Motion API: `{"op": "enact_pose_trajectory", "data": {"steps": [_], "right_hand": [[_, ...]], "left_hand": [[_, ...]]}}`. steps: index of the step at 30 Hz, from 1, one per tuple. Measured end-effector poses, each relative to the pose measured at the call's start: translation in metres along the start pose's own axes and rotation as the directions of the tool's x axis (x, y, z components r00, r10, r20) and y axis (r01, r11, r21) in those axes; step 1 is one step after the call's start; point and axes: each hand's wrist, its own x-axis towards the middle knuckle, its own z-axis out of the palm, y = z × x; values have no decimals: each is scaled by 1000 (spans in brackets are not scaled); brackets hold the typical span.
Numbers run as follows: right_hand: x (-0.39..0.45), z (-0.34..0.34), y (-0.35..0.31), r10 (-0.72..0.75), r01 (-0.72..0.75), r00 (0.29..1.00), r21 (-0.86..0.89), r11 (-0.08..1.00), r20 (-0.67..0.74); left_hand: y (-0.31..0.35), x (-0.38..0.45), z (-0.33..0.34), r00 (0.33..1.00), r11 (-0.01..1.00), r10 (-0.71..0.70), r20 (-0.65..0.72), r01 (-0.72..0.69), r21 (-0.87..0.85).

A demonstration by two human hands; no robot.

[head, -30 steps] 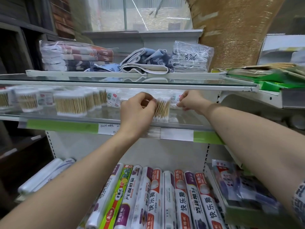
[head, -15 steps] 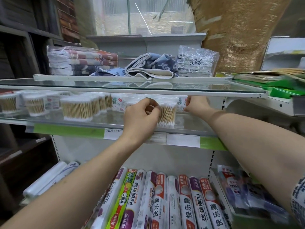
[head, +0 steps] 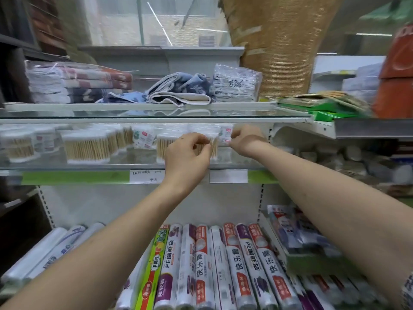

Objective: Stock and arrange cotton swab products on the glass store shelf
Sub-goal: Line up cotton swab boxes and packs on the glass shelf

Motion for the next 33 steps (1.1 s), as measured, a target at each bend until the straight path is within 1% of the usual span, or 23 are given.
{"op": "enact_pose_trajectory", "data": {"steps": [2,4,7,11,16,20,22,24,26,28,30,32,33], "right_hand": [[-21,-9,3,7,-7,1000,6,1000,-2],[-44,-19,8,-3,3,999,19,1000,-46],[-75,-33,16,-40,35,994,-47,998,-106],[-105,-48,38,-47,26,982,-116,993,-184],[-133,-64,88,-51,9,969,-173,985,-242],[-135,-86,145,34,-74,970,-162,984,-239],[-129,-99,173,114,-146,971,-146,978,-210],[-123,-110,201,192,-211,971,-135,968,-141],[-116,-118,226,221,-228,973,-99,969,-72],[-106,-124,245,202,-203,979,-70,977,-26],[-94,-129,259,167,-163,985,-95,982,36],[-83,-130,268,138,-118,979,-138,983,151],[-79,-130,271,115,-92,972,-116,989,207]], "left_hand": [[6,-7,5,1000,999,12,17,-12,-33],[13,-16,11,999,998,27,39,-24,-59],[25,-33,21,995,995,52,90,-44,-87],[44,-49,39,986,991,71,154,-52,-124],[77,-64,70,975,986,106,196,-78,-144],[99,-73,101,963,985,152,221,-130,-112],[108,-73,118,956,986,165,244,-156,-57],[118,-74,137,946,985,169,277,-173,-12],[130,-73,157,935,984,164,313,-179,19],[140,-70,175,925,983,140,352,-173,63],[148,-64,191,912,975,124,391,-185,123],[154,-54,205,886,964,111,449,-206,169],[157,-47,211,863,953,85,498,-216,212]]}}
